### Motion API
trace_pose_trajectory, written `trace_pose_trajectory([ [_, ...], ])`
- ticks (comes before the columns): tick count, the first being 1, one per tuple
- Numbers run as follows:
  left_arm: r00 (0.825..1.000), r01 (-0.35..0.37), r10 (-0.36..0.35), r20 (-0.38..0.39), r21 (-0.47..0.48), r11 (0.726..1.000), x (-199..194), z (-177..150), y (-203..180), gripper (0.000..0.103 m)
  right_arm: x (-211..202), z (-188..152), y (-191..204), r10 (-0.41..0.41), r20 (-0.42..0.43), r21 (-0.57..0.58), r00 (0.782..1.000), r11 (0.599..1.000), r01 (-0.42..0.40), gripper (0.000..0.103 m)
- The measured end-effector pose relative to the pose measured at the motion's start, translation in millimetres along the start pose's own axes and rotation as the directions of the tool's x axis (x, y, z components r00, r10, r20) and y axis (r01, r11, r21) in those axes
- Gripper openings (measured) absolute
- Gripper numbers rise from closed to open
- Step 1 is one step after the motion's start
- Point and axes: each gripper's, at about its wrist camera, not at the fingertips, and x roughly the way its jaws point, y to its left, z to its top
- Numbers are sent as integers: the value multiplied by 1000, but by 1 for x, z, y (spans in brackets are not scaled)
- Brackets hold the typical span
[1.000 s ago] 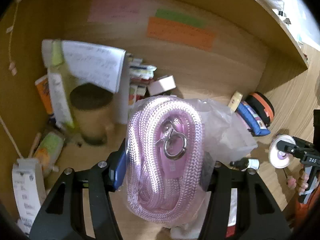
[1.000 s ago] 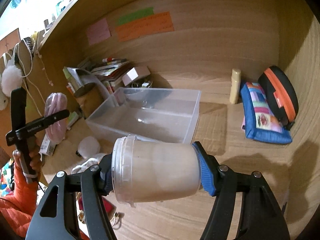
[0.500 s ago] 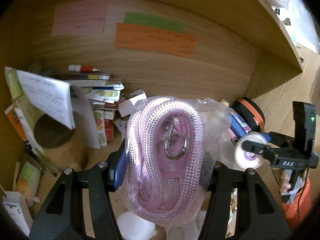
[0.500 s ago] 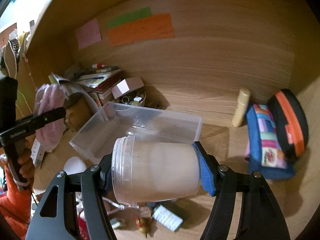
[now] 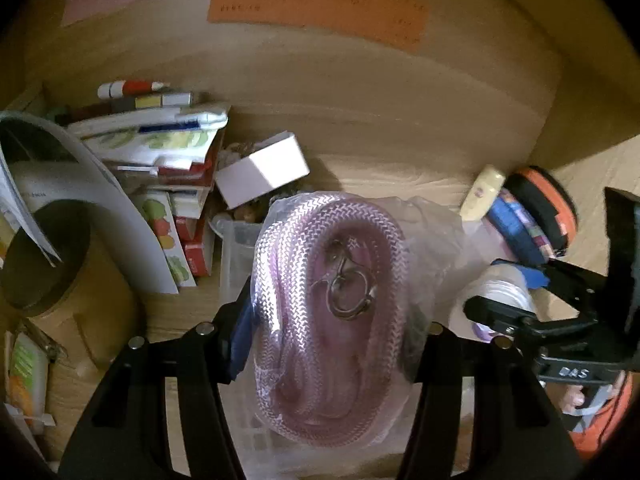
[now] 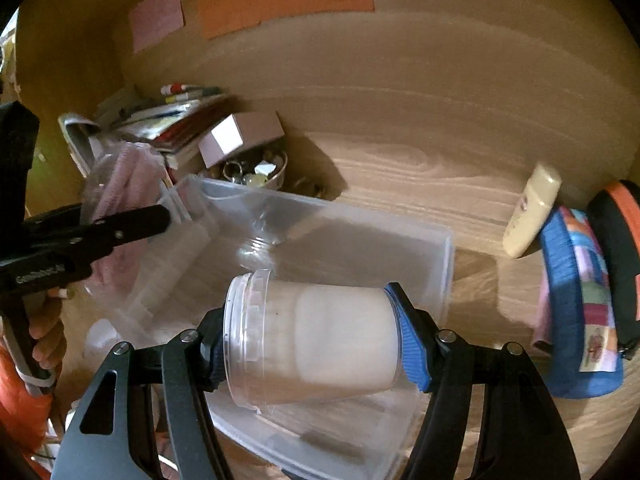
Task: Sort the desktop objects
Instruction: 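Carry the pink rope bag and white jar over the clear plastic bin, then open the left tool to drop the rope bag while the right releases the jar into the bin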
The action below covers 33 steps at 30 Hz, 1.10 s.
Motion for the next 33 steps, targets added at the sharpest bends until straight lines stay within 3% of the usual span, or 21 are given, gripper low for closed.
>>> trace_pose_trajectory([
  [12, 998, -55, 58, -39, 88, 995, 24, -9, -13, 56, 18, -12, 5, 28, -46, -6, 999, 1000, -28, 64],
  [21, 995, -78, 85, -47, 138, 987, 31, -15, -24, 57, 22, -13, 16, -27, -56, -71, 998, 997, 23, 64],
  [28, 997, -48, 54, -47, 129, 991, 27, -14, -23, 68, 21, -14, 25, -61, -47, -106, 997, 993, 56, 64],
  [33, 998, -63, 65, -13, 140, 988, 18, -13, -26, 69, 18, -13, 34, -112, -29, -155, 993, 982, 107, 65],
])
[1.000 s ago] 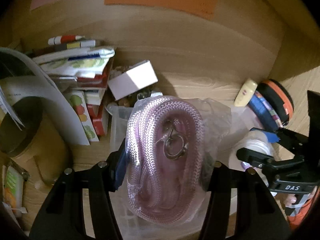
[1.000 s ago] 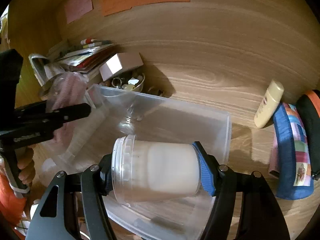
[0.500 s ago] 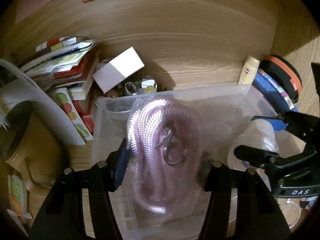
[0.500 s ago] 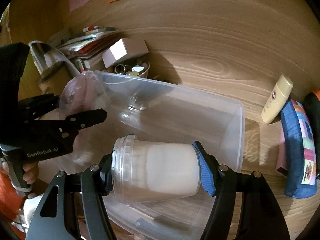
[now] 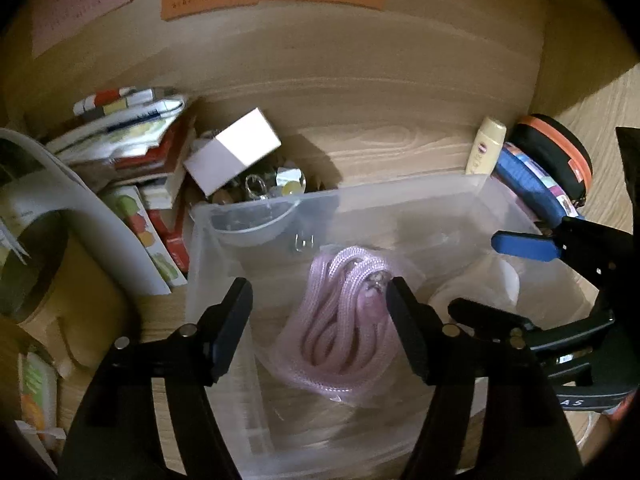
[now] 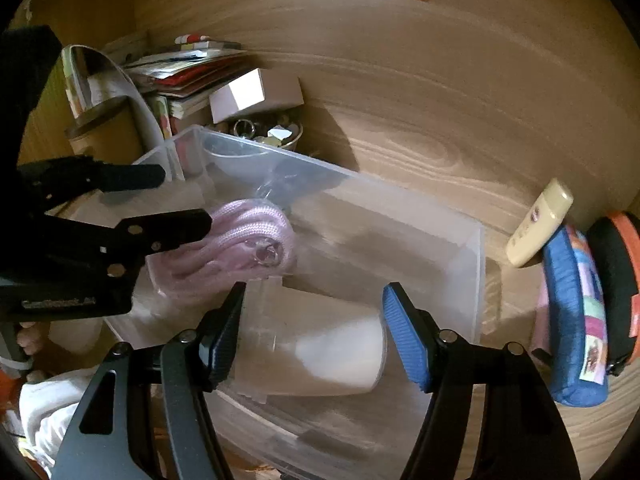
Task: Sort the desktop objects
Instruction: 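Open the left tool to drop the rope bag while the right releases the jar into the bin, then grasp the white round lid with the left tool while the right grasps the green bottle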
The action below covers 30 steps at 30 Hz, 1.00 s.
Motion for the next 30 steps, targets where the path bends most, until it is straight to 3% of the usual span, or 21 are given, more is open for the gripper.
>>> trace_pose_trajectory([
  [8, 995, -15, 16, 96, -10, 1000, -37, 10, 4, 77, -20, 10, -6, -37, 47, 14, 998, 999, 36, 80],
  [17, 983, -71, 69, 171, 4, 997, -85, 2, 11, 91, -65, 13, -5, -96, 120, 7, 988, 995, 96, 83],
  [23, 978, -114, 112, 179, 4, 993, -110, -18, 18, 93, -95, -1, -6, -133, 150, 6, 980, 991, 133, 87],
  [30, 979, -155, 154, 136, -7, 988, -120, -47, 28, 93, -117, -26, -17, -170, 150, 33, 974, 985, 167, 87],
])
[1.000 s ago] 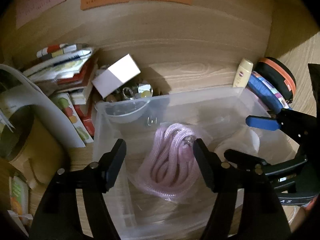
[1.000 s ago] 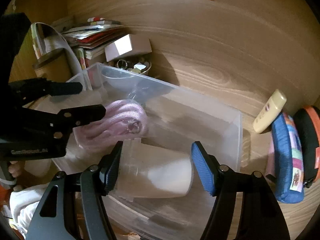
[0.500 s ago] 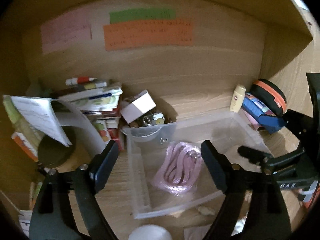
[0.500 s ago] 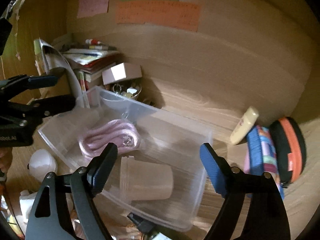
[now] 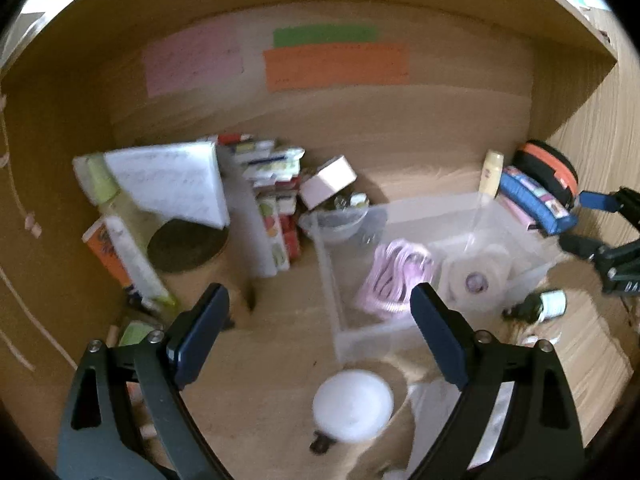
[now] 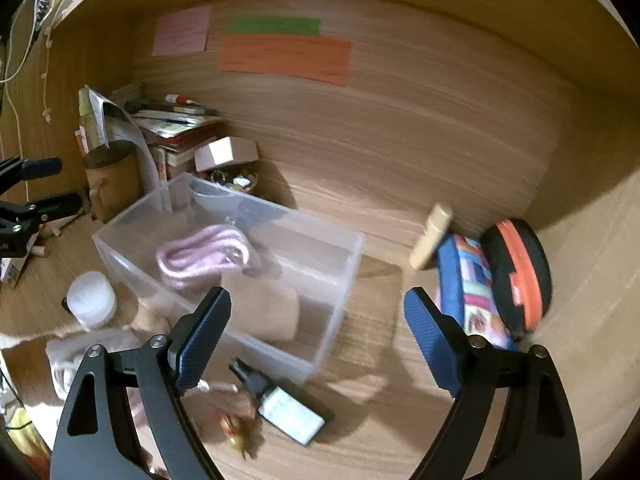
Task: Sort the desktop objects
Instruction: 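Grasp the white round lid with the left tool while the right grasps the green bottle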
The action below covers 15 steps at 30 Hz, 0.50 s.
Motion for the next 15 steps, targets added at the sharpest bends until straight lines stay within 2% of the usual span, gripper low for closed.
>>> trace_pose_trajectory([
  [10, 989, 22, -28, -149, -37, 999, 14, -49, 10, 93, -1, -43, -19, -36, -79, 71, 996, 997, 41, 87],
  [15, 978, 50, -60, -199, -58, 997, 21, -70, 7, 93, 10, -64, -24, -2, -163, 128, 987, 991, 23, 87],
])
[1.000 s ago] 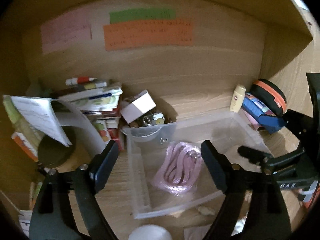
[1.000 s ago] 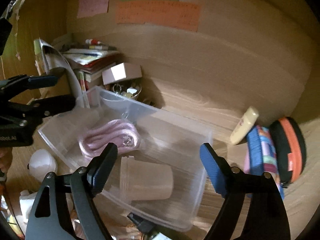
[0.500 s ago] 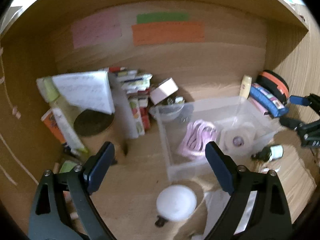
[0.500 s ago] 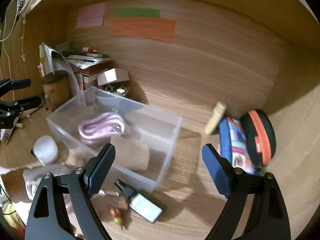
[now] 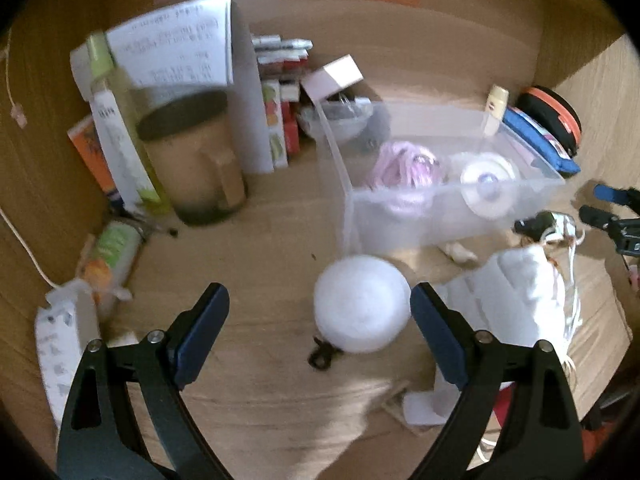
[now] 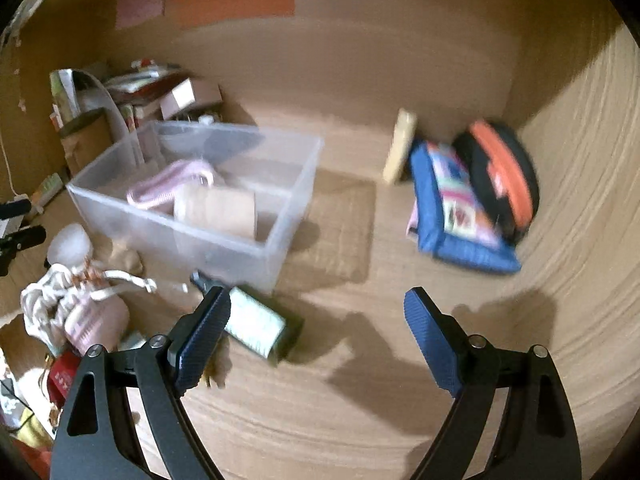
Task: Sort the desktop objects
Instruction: 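Grasp the white round lid with the left tool while the right grasps the green bottle, then carry the white lid and green bottle over the clear bin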
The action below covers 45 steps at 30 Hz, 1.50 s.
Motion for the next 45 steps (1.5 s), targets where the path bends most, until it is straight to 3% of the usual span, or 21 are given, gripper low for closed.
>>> trace_pose_trajectory([
  [7, 997, 35, -34, -66, 9, 999, 23, -9, -5, 93, 26, -17, 7, 68, -104, 36, 992, 997, -64, 87],
  [17, 993, 56, -54, -101, 18, 998, 48, -4, -7, 92, 55, -15, 25, 100, -137, 37, 985, 995, -96, 85],
  [23, 991, 82, -79, -111, 18, 996, 55, -3, -7, 65, 61, -16, 24, 148, -125, 61, 981, 988, -142, 70],
  [30, 996, 41, -42, -80, -4, 999, 52, -3, -1, 65, 58, -21, 16, 223, -104, 114, 969, 971, -212, 62],
  [37, 1000, -29, 29, 1, -17, 999, 36, -4, 2, 65, 40, -26, 4, 183, -48, 135, 982, 975, -175, 62],
  [45, 997, -42, 44, 66, -29, 999, 14, 3, 8, 65, 9, -20, -19, 149, 27, 180, 988, 972, -152, 62],
])
